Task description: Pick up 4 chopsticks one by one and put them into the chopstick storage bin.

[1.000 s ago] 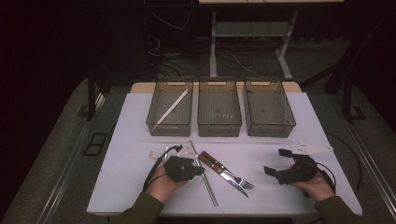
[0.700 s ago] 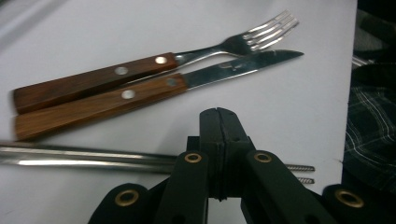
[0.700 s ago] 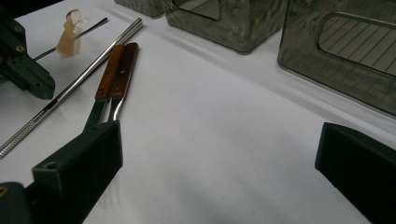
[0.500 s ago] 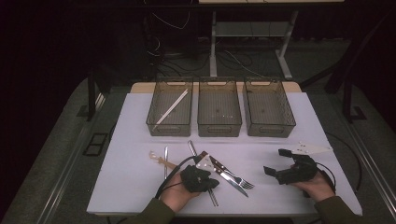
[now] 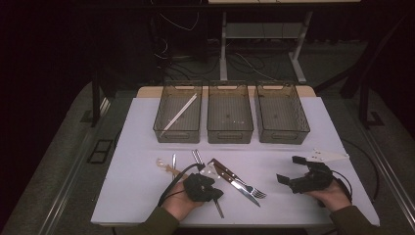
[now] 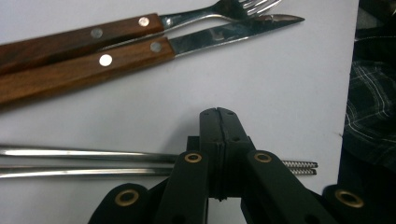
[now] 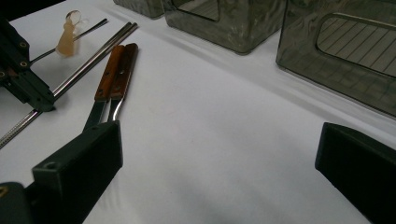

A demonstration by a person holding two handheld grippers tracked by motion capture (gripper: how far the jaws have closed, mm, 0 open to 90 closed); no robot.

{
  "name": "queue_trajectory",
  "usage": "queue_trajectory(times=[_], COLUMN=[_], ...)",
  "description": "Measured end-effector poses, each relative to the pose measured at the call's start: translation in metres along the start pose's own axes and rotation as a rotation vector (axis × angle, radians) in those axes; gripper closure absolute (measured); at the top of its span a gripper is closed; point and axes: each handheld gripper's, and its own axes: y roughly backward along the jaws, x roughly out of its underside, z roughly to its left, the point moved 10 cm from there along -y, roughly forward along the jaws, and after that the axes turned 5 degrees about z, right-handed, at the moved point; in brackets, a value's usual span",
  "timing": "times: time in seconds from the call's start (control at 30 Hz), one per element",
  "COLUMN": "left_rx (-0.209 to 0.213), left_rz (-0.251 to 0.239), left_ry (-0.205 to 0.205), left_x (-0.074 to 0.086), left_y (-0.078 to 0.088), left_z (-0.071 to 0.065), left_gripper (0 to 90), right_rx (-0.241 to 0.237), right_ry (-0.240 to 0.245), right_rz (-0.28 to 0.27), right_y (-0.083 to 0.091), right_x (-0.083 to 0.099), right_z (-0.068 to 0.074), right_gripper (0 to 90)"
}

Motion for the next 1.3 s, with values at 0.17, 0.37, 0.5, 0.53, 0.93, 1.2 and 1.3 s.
queue_trajectory(times=[0.17,0.37,0.5,0.53,0.93,1.2,1.3], left_rx=[-0.002,-0.005,-0.008,-0.011,-0.053,-0.208,-0.270], left_rz=[0.008,0.008,0.017,0.012,-0.032,-0.108,-0.087], left_ry=[0.013,0.038,0.042,0.050,0.092,0.226,0.251], left_x=[0.006,0.013,0.017,0.017,0.017,0.016,0.023], left_y=[0.005,0.009,0.012,0.013,0.030,0.064,0.071], left_z=[0.003,0.003,0.004,0.004,0.020,0.075,0.097], left_gripper=[89.7,89.7,89.6,89.7,89.5,87.7,89.3], right_rx=[0.000,0.000,0.000,0.000,0.001,0.000,-0.001], right_ry=[0.000,0.001,0.003,0.002,0.002,-0.003,-0.004], right_rz=[0.001,0.000,-0.001,0.000,0.000,0.004,0.004], right_y=[0.000,0.000,0.000,0.000,0.000,0.000,0.000], right_x=[0.000,0.000,0.000,0.000,0.000,0.000,0.000], right_z=[0.000,0.000,0.000,0.000,0.000,0.000,0.000], right_gripper=[0.8,0.9,0.9,0.9,0.9,0.8,0.8])
